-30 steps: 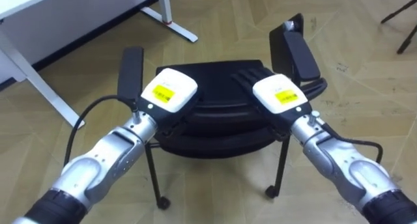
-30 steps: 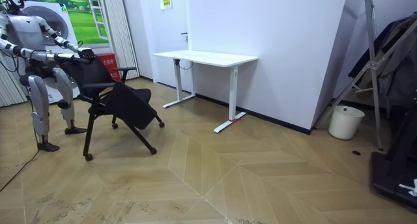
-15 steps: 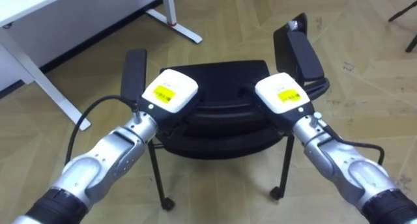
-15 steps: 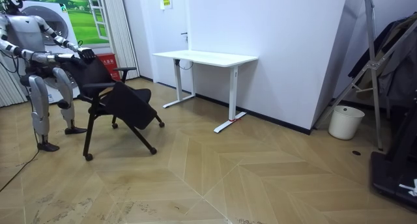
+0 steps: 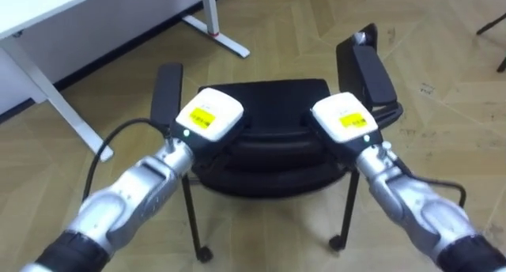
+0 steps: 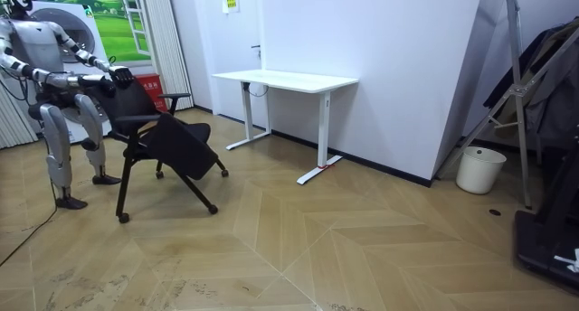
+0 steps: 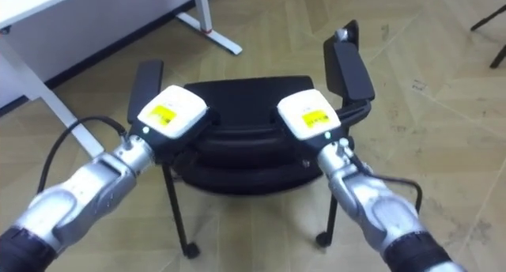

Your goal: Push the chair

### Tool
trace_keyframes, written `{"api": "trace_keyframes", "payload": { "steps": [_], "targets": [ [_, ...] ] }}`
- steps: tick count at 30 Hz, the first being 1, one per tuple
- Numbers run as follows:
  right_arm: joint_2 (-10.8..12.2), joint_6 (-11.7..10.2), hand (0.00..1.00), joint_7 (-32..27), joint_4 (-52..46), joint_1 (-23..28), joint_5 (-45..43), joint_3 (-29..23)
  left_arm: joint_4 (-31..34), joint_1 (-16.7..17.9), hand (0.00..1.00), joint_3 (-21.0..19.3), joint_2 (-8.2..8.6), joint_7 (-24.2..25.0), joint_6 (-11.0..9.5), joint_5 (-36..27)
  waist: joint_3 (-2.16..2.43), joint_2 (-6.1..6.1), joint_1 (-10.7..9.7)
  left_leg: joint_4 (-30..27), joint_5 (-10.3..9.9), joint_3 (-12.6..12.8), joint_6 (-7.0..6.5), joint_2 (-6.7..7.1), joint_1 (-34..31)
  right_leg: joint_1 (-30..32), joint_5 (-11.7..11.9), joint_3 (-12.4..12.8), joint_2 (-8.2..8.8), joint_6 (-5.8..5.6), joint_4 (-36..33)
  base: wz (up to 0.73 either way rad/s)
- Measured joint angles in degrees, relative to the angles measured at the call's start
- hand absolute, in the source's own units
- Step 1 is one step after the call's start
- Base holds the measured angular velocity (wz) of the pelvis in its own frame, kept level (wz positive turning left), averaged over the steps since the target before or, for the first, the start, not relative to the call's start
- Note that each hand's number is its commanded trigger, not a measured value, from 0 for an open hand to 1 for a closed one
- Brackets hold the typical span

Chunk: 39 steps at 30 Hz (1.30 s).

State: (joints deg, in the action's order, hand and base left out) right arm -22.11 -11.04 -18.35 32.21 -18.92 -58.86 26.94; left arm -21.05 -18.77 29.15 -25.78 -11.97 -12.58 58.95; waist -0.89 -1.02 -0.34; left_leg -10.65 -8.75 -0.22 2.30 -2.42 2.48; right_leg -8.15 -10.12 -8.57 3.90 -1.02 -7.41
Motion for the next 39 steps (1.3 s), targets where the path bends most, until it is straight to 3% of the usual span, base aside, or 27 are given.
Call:
{"api": "trace_keyframes", "payload": {
  "steps": [3,5,6,7,8,9,10,12,15,17,19,24,25,26,27,28,30,32,33,34,35,39],
  "targets": [
    [0.26,0.45,1.00,0.97,0.27,0.56,-0.08,0.36,-1.41,0.30,1.00,0.14,1.13,0.42,0.29,0.33,0.11,0.16,-1.96,1.23,0.37,2.86,-0.40,-0.14,1.81,-2.08,-0.30,-2.00,-0.07,-0.51,-0.77,0.38],
    [0.32,0.57,1.00,1.32,0.44,0.80,-0.07,0.30,-1.43,0.54,1.00,0.36,1.34,0.42,0.36,0.39,-0.06,0.49,-1.81,2.20,0.59,1.30,-0.37,-0.64,3.25,-0.36,-1.38,-2.77,-0.12,-1.05,-4.91,-0.02],
    [0.46,0.56,1.00,1.85,0.53,1.06,0.06,0.30,-1.53,0.90,1.00,0.47,1.41,0.36,0.39,0.33,-0.10,0.86,-1.62,1.94,0.59,-1.51,-0.32,-1.61,3.69,1.55,-2.65,-2.03,-0.45,-0.22,-7.49,-0.44],
    [0.71,0.50,1.00,1.85,0.35,0.98,0.05,0.31,-1.50,1.02,1.00,0.46,0.84,-0.39,0.32,0.34,0.02,0.43,-0.22,1.65,0.25,-3.61,0.21,-1.85,3.53,1.78,-0.47,1.12,-2.07,1.21,-1.12,-0.32],
    [0.74,0.59,1.00,1.77,0.22,0.67,-0.05,0.38,-1.91,1.29,1.00,0.34,1.13,-1.46,0.65,0.49,-0.05,1.51,-0.34,1.20,-0.75,-4.17,1.47,-2.15,2.71,0.98,1.27,-0.32,-2.47,1.61,-0.42,-0.04],
    [0.93,0.69,1.00,1.79,0.22,0.73,-0.07,0.50,-2.00,1.29,1.00,0.34,1.16,-1.47,0.71,0.48,-0.11,1.55,-1.06,1.22,-0.75,-3.26,1.48,-2.17,2.68,0.67,1.22,-1.28,-2.42,1.56,-0.72,0.53],
    [0.91,0.60,1.00,2.15,0.48,0.84,0.02,0.52,-2.62,1.27,1.00,0.35,1.59,-1.21,0.72,0.44,-0.14,1.51,-2.04,1.46,-0.58,-0.31,1.32,-2.36,3.07,0.05,1.06,-2.02,-2.42,1.36,-1.10,0.50],
    [1.08,0.63,1.00,2.84,0.54,0.80,0.22,0.33,-2.72,1.12,1.00,0.32,1.92,-1.07,0.98,0.45,-0.21,1.21,-2.15,1.31,-0.41,1.86,1.32,-2.60,3.24,0.10,0.90,-2.58,-2.61,1.16,-1.20,0.18],
    [1.07,0.60,1.00,2.81,1.25,0.65,0.55,0.26,-3.33,0.73,1.00,0.32,2.65,-0.90,1.08,0.56,-0.28,0.97,-1.36,1.00,-0.49,3.02,1.44,-2.63,3.27,0.19,0.90,-2.54,-2.84,1.16,-1.32,-0.07],
    [1.35,0.39,1.00,2.82,1.99,0.22,0.61,0.24,-3.41,0.68,1.00,0.24,2.59,-0.85,1.10,0.80,-0.58,0.45,-1.13,-0.09,-0.57,3.31,1.54,-2.66,2.82,0.14,0.87,-2.56,-2.82,1.20,-1.37,-0.01],
    [1.66,0.36,1.00,2.86,2.57,0.12,1.09,0.24,-3.89,0.22,1.00,0.24,2.62,-0.98,1.06,1.66,-0.59,-0.49,-1.12,-4.17,-1.22,3.34,1.91,-2.85,0.50,0.14,0.52,-3.02,-2.91,1.74,-1.43,0.17],
    [2.28,-0.25,1.00,3.22,4.40,-0.12,1.09,0.21,-7.45,-0.76,1.00,0.27,3.94,-1.35,0.42,1.92,-0.85,-0.91,-0.97,-14.87,-1.76,4.23,1.87,-3.82,-4.02,-0.60,-1.76,-4.68,-2.81,3.12,-3.87,0.19],
    [2.33,-0.54,1.00,3.52,4.43,-0.13,1.15,0.00,-7.82,-0.88,1.00,0.27,3.97,-1.53,0.38,1.97,-1.08,-1.11,-1.10,-17.88,-1.73,5.34,1.84,-4.52,-5.45,-0.32,-2.73,-5.06,-2.77,3.59,-5.28,0.25],
    [2.37,-0.68,1.00,3.82,4.36,-0.13,1.12,-0.14,-8.11,-0.93,1.00,0.27,3.97,-1.78,0.31,1.98,-1.14,-1.12,-1.02,-19.13,-1.73,5.56,1.84,-4.92,-6.30,-0.04,-3.23,-5.38,-2.76,3.93,-5.94,0.29],
    [2.39,-0.70,1.00,4.03,4.13,-0.23,1.12,-0.39,-8.58,-1.24,1.00,0.27,4.05,-2.73,0.23,1.98,-1.58,-1.06,-0.95,-21.64,-1.68,5.52,1.81,-5.69,-8.37,0.43,-3.94,-5.67,-3.10,4.51,-7.23,0.30],
    [2.45,-0.73,1.00,3.98,3.99,-0.24,1.12,-0.64,-8.85,-1.41,1.00,0.27,4.07,-3.39,0.19,2.15,-1.71,-1.08,-1.01,-23.37,-1.71,5.44,1.74,-5.90,-10.41,1.10,-4.45,-5.59,-3.31,5.03,-8.11,0.31],
    [1.74,-1.03,1.00,3.90,3.05,-0.24,1.16,-1.07,-8.42,-1.71,1.00,0.27,4.01,-4.05,0.16,2.47,-1.67,-1.16,-1.06,-19.06,-1.54,5.81,1.60,-4.68,-14.02,3.03,-5.47,-5.66,-3.12,5.26,-9.59,0.14],
    [1.51,-1.42,1.00,2.98,3.24,-0.08,1.14,-1.11,-8.32,-1.45,1.00,0.27,4.01,-4.98,0.04,2.50,-1.56,-0.88,-0.48,-12.40,0.61,6.26,0.97,-3.65,-16.96,3.75,-6.30,-5.65,-3.18,5.25,-10.82,-0.28],
    [1.34,-1.77,1.00,2.43,3.41,0.40,0.99,-1.10,-8.19,-0.90,1.00,0.27,4.04,-5.40,-0.27,2.55,-1.38,-0.55,0.92,-8.13,4.25,6.07,-0.16,-3.07,-17.17,3.96,-6.76,-4.86,-3.26,5.18,-11.44,-0.60],
    [1.36,-1.92,1.00,2.05,3.30,1.25,0.98,-1.04,-7.98,0.00,1.00,0.27,3.86,-5.88,-0.69,2.61,-0.62,-0.30,1.79,-6.40,7.05,4.93,-0.71,-2.08,-16.82,3.92,-7.32,-4.12,-3.33,4.50,-11.64,-0.48],
    [1.17,-1.89,1.00,1.38,2.86,1.85,0.98,-1.05,-7.91,0.31,1.00,0.27,3.89,-6.51,-0.85,2.61,-0.18,-0.62,1.45,-5.53,8.31,4.75,-1.12,-0.89,-16.48,3.84,-7.60,-4.27,-2.94,4.04,-11.58,-0.11],
    [1.07,-1.65,1.00,0.13,2.62,1.97,0.78,-1.05,-8.00,0.14,1.00,0.27,3.95,-7.39,-0.82,2.51,-0.07,-0.91,0.63,-5.14,10.20,5.21,-2.87,0.85,-15.55,2.99,-8.25,-3.99,-1.36,2.62,-11.29,-0.01]
  ]
}}
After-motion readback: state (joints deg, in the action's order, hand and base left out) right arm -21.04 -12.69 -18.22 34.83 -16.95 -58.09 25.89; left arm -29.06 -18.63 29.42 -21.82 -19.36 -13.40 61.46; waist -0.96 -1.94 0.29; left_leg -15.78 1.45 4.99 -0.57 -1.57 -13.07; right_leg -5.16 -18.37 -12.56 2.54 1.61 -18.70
